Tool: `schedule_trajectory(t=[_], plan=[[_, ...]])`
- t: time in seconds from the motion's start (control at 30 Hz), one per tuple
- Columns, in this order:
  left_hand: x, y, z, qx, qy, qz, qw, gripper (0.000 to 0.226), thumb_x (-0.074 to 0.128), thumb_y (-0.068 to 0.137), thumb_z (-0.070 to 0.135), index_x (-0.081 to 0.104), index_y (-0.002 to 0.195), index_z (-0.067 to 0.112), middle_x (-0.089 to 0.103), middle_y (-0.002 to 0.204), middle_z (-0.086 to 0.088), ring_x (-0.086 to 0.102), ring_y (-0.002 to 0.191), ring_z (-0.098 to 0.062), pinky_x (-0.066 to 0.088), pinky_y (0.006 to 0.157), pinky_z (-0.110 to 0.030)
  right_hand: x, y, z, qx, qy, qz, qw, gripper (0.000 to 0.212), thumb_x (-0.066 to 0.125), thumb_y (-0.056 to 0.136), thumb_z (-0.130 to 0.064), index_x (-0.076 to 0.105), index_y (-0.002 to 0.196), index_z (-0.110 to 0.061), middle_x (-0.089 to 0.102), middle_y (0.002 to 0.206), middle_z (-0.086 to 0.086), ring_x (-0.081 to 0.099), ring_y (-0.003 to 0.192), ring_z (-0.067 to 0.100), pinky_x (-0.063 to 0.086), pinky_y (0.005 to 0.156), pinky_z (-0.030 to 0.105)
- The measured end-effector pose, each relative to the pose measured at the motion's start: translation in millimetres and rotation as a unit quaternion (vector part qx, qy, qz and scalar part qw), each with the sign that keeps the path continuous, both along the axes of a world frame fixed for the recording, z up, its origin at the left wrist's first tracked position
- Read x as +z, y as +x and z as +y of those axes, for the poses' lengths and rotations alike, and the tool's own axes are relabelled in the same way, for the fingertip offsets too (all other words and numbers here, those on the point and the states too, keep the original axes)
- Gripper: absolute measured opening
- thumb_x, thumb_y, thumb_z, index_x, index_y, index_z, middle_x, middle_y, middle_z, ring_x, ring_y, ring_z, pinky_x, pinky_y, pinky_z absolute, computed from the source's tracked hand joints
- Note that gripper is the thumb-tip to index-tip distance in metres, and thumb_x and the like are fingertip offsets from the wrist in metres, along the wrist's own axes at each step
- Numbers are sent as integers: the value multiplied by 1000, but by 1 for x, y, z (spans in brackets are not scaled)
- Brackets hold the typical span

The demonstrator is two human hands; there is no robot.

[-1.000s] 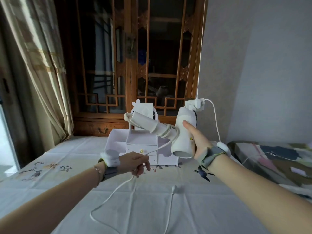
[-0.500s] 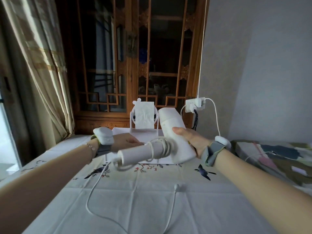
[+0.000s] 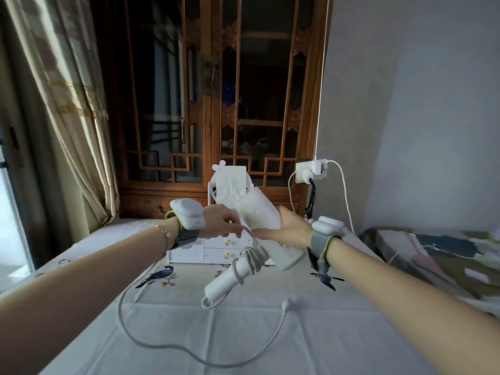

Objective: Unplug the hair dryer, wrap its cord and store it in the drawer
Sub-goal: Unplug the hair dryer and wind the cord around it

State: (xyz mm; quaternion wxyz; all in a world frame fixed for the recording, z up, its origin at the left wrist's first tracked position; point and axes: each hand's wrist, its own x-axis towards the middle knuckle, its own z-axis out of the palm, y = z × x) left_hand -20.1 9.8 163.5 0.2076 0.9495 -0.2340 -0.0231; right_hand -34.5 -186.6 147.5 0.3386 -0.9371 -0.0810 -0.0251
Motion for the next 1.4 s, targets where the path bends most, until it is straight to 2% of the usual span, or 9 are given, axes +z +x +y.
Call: schedule_trajectory(t=[0.13,0.23,0.5,0.7,0.9,1.07,1.2,1.3,1.4], plan=[[0,-10,-12,12,-8,-8,1000,23,48,94,34,65,85,23,48,58,8,38,43,-7,33,43,-15,-3,6,1,-52,-4,-7,999,83,69,67,-65,41,127,-14,59,111,2,60,95,21,50,77,34],[-3,-17,-19,21,-10,-18,1000,28,40,98,29,65,90,20,47,58,8,40,32,-2,33,36,-11,-6,8,-2,-85,52,-13,995,81,69,66,-63,44,123,-12,61,107,2,62,93,23,52,83,37],[-34,-26,-26,40,-122,66,990,27,29,101,23,54,91,14,43,65,0,37,45,-12,32,32,-18,-3,14,-10,-142,239,-31,960,71,74,72,-48,46,125,-10,61,112,5,60,97,24,48,79,33],[-47,-26,-15,-2,-162,87,983,31,27,101,32,54,91,23,43,58,2,33,44,-13,30,36,-20,-5,14,-17,-151,333,-20,930,96,73,44,-64,53,121,-10,67,110,9,67,97,28,56,87,48],[-61,-27,3,-16,-183,169,968,38,26,99,47,56,110,27,41,52,4,29,41,-9,27,39,-16,-2,14,-26,-145,429,12,892,35,73,77,-46,54,91,-20,66,95,8,66,90,30,55,87,49],[-68,-15,22,-34,-162,183,969,46,23,100,46,61,112,23,39,45,9,25,38,-7,25,41,-15,2,9,-33,-84,451,58,887,39,69,81,-46,60,107,-18,69,103,11,67,88,30,56,73,40],[-65,-11,32,-49,-187,201,960,50,34,94,50,69,109,17,39,49,6,27,43,-8,27,44,-15,-1,10,-41,-25,481,129,867,47,69,80,-45,61,115,-15,70,104,11,66,94,31,51,93,52],[-63,-2,40,-39,-151,180,971,31,50,92,44,73,88,23,44,48,8,33,42,-6,31,44,-17,-2,8,-43,7,456,145,878,40,64,83,-42,61,112,-14,69,97,11,63,90,29,46,100,54],[-62,16,52,2,-60,147,987,13,60,88,23,73,85,23,59,55,11,50,44,2,50,59,-28,2,2,-42,43,420,153,894,30,66,82,-37,62,102,-15,70,86,8,63,82,27,50,90,47]])
